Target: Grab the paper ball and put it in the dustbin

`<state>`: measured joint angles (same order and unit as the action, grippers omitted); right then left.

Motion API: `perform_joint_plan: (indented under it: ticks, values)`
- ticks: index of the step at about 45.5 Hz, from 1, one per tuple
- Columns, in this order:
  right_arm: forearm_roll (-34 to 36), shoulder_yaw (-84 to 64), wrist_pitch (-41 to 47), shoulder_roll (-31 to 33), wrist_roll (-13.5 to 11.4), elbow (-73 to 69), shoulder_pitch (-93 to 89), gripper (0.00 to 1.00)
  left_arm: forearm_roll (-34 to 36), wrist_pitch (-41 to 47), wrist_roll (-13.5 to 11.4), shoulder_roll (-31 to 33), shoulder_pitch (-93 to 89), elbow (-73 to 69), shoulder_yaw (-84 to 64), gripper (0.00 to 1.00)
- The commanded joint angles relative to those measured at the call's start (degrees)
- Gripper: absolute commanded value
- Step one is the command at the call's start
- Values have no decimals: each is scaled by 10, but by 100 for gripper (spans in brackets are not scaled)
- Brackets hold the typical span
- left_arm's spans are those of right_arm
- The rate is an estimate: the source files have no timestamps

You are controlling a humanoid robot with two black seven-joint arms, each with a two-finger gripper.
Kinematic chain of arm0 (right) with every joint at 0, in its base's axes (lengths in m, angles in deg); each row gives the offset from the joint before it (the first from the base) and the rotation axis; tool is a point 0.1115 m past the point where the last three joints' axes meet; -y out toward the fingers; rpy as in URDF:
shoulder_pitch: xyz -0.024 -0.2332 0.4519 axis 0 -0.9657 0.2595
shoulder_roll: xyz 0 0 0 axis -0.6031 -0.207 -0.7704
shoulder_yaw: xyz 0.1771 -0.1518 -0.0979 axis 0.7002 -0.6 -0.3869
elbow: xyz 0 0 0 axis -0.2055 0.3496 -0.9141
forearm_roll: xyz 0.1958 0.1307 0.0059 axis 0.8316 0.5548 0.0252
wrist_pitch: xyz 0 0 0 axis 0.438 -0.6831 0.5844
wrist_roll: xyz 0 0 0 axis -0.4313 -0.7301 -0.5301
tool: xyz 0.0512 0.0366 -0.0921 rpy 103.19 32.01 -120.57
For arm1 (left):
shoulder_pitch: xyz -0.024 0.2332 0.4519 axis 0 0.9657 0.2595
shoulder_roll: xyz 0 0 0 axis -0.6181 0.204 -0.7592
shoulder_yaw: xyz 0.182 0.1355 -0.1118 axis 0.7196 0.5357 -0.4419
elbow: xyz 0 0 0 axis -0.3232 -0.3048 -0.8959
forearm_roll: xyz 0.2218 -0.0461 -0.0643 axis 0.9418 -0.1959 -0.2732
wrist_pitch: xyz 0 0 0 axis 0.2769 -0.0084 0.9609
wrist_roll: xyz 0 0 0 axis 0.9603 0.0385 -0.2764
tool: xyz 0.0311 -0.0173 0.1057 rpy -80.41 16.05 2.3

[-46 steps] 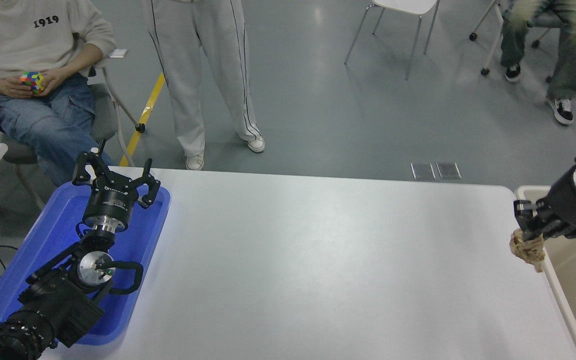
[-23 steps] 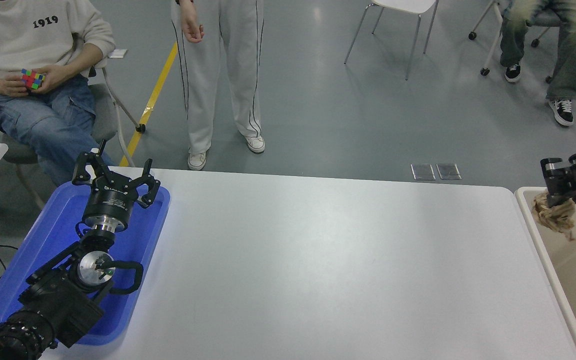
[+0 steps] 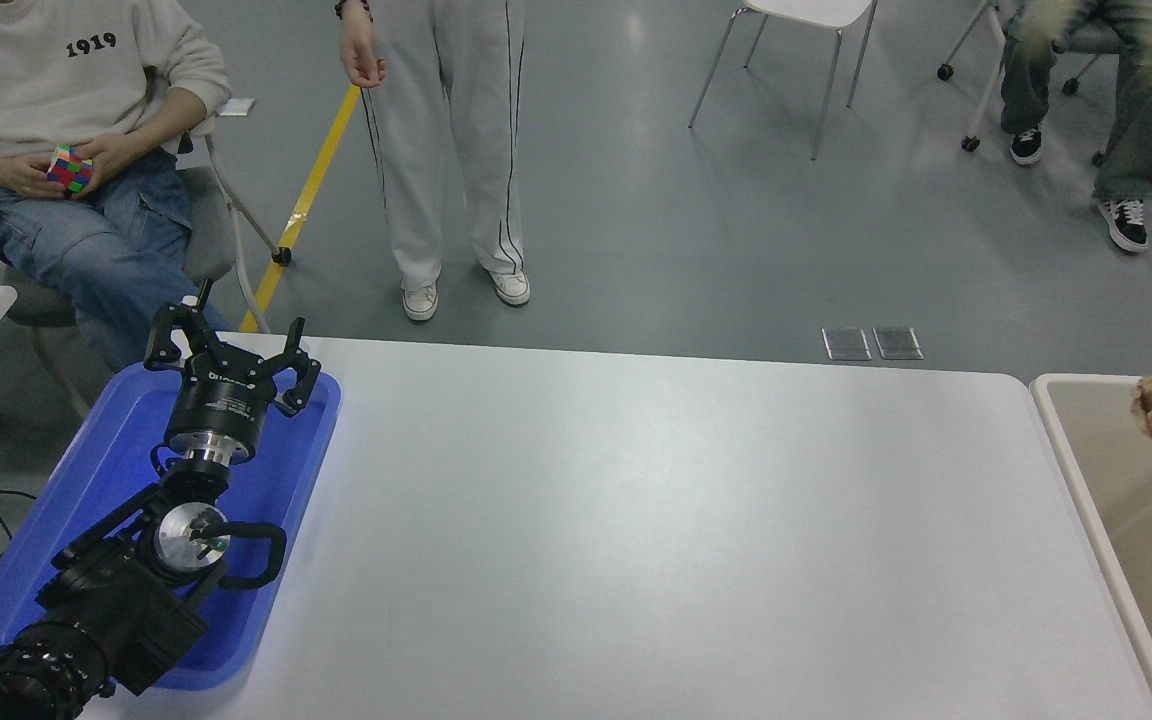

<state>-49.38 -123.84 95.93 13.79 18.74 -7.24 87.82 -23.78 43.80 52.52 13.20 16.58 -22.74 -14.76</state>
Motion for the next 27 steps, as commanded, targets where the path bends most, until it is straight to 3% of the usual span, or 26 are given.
perform_joint_plan:
  ticks: [1,12,27]
  values:
    - [-6,-91,1,54,0,14,24,0,0,0,0,0,0,0,0,100]
    - [-18,-83,-25,158,0,122,-60,0,0,0,0,0,0,0,0,100]
    - [-12,46,-294,174,1,178,-325,0,0,0,-1,0,0,-1,0,100]
